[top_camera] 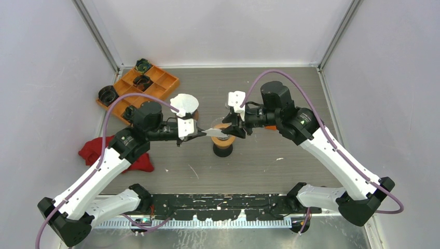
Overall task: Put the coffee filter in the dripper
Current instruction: Place the coffee filter in the coffee dripper.
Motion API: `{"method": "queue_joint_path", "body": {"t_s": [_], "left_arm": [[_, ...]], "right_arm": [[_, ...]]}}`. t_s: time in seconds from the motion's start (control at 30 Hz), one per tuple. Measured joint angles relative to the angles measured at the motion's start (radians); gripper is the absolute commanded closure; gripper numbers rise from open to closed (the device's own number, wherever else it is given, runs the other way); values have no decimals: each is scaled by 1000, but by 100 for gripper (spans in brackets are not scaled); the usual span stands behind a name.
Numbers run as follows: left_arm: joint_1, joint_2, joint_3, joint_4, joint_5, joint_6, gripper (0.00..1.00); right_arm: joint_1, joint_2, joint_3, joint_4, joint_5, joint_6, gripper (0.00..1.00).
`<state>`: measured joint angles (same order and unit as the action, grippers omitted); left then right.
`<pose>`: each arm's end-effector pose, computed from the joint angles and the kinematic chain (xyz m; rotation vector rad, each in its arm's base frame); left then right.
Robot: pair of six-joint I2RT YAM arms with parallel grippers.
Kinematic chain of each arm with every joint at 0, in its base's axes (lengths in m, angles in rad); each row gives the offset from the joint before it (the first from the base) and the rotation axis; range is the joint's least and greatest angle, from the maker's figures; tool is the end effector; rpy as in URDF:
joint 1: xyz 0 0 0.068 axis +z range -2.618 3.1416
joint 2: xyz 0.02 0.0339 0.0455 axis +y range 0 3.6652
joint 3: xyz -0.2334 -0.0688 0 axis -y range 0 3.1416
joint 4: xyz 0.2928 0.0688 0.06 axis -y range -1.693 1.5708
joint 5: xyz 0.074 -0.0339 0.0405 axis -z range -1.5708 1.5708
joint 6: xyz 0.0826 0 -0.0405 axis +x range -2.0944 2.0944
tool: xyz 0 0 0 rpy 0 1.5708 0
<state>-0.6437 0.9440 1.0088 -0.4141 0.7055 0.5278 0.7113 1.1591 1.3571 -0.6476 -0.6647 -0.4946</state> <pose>0.2078 -0.2229 0.3345 1.4142 1.2728 -0.7519 0.2145 0.2521 0.3834 -1.4628 1.3750 0.8064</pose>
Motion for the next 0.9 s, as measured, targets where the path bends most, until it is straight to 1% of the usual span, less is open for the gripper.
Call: {"method": "queue_joint_path", "body": {"t_s": [0.17,0.73,0.8,0.9], "left_arm": [[0,0,0,10,26,-6,100],[0,-8,-19,81,134,-77,100],[0,-8,-19,92,144,-84,100],[0,-9,-22,108,157,-97,100]], "right_arm": [[0,2,-16,7,-10,-5,60],[0,35,-22,19,-124,-47,70],[0,39,-23,19,-135,-50,72],[0,46,-28,19,-154,-53,78]]}}
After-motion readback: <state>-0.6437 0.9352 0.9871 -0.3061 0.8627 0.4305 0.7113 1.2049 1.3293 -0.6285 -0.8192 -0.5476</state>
